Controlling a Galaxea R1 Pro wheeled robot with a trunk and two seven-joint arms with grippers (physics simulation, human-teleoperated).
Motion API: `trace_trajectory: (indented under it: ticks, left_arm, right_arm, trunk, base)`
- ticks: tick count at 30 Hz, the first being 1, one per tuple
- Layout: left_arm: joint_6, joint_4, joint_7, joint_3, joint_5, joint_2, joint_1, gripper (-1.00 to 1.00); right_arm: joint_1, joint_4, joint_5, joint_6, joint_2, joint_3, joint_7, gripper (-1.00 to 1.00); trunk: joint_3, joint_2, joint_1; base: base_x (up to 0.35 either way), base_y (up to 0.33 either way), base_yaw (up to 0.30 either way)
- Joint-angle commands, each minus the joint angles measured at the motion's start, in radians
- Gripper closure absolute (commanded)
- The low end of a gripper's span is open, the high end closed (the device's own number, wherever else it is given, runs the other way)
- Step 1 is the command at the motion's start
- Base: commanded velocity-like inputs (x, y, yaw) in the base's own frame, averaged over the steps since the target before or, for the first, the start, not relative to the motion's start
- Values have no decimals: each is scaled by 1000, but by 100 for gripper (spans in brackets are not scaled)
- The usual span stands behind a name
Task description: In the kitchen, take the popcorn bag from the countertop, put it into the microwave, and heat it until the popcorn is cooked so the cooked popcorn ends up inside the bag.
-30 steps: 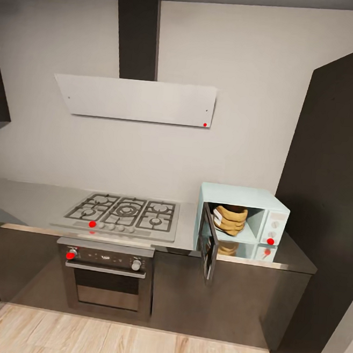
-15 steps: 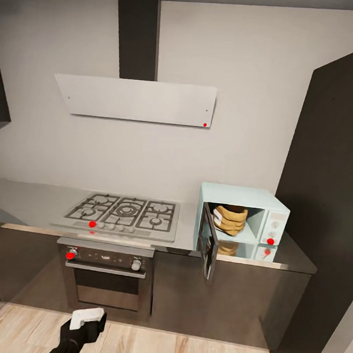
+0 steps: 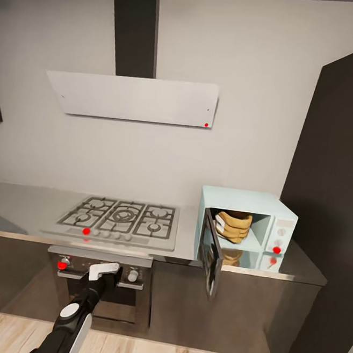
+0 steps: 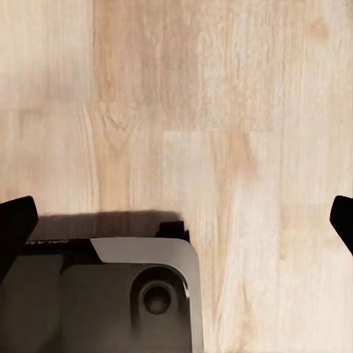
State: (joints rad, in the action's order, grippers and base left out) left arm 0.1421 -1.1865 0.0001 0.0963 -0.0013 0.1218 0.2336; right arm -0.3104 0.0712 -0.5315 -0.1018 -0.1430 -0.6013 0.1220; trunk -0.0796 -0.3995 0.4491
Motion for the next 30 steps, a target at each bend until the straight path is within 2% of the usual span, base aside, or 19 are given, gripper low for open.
trace_trajectory:
  ticks: [1, 2, 6, 8, 9, 14, 16, 17, 18, 21, 24, 27, 30]
  left_arm:
    - [5, -5, 0, -6, 0, 1, 0, -100]
    - [6, -13, 0, -21, 0, 1, 1, -100]
    - [11, -77, -1, -116, 0, 9, 1, -100]
    - [40, -91, -1, -177, 0, 14, 1, -100]
    - [50, -93, -4, -189, 0, 15, 1, -100]
    - [59, -117, -25, -202, 0, 16, 1, -100]
    - [65, -145, -92, -215, 0, 16, 1, -100]
    - [66, -148, -106, -217, 0, 15, 1, -100]
    - [67, -154, -160, -220, 1, 14, 1, -100]
    - [67, -156, -179, -221, 1, 11, 1, -100]
    - [68, -161, -192, -221, 1, -5, 1, -100]
    - [72, -178, -221, -220, 1, -13, 1, -100]
    - [122, -183, -258, -215, 2, -23, 1, -100]
  right_arm:
    - [-1, 4, -4, -6, -1, -6, 1, -100]
    - [-1, 4, -4, -6, -1, -6, 1, -100]
    - [-1, 4, -4, -7, 0, -6, 1, -100]
    - [-1, 4, -4, -7, 0, -6, 1, -100]
    - [-1, 4, -4, -8, 0, -6, 1, -100]
    - [-1, 4, -4, -10, 0, -6, 1, -100]
    - [-1, 3, -4, -9, 0, -7, 1, -100]
    - [-1, 3, -4, -9, 0, -7, 1, -100]
    - [-1, 3, -4, -9, 0, -7, 0, -100]
    - [-1, 3, -4, -9, 0, -5, -8, -100]
    - [-1, 2, -5, -10, 1, -1, -57, -100]
    - [-1, 2, -5, -10, 6, 0, -74, -100]
    - [-1, 2, -5, -10, 9, 0, -79, -100]
  trunk:
    - [0, -1, 1]
    - [0, -1, 1]
    - [0, -1, 1]
    - [0, -1, 1]
    - [0, -1, 1]
    - [0, -1, 1]
    - [0, -1, 1]
    - [0, -1, 1]
    - [0, -1, 1]
    - [0, -1, 1]
    - [1, -1, 1]
    - [2, -1, 1]
    - [3, -1, 1]
  base:
    - [317, 0, 0]
    - [324, 0, 0]
    - [109, 0, 0]
    - [20, 0, 0]
    - [6, 0, -6]
    - [2, 0, -119]
    - [0, 0, -264]
    - [0, 0, -273]
    - [0, 0, -268]
    - [0, 0, -228]
    - [0, 0, -178]
    - [0, 0, -187]
    - [0, 0, -242]
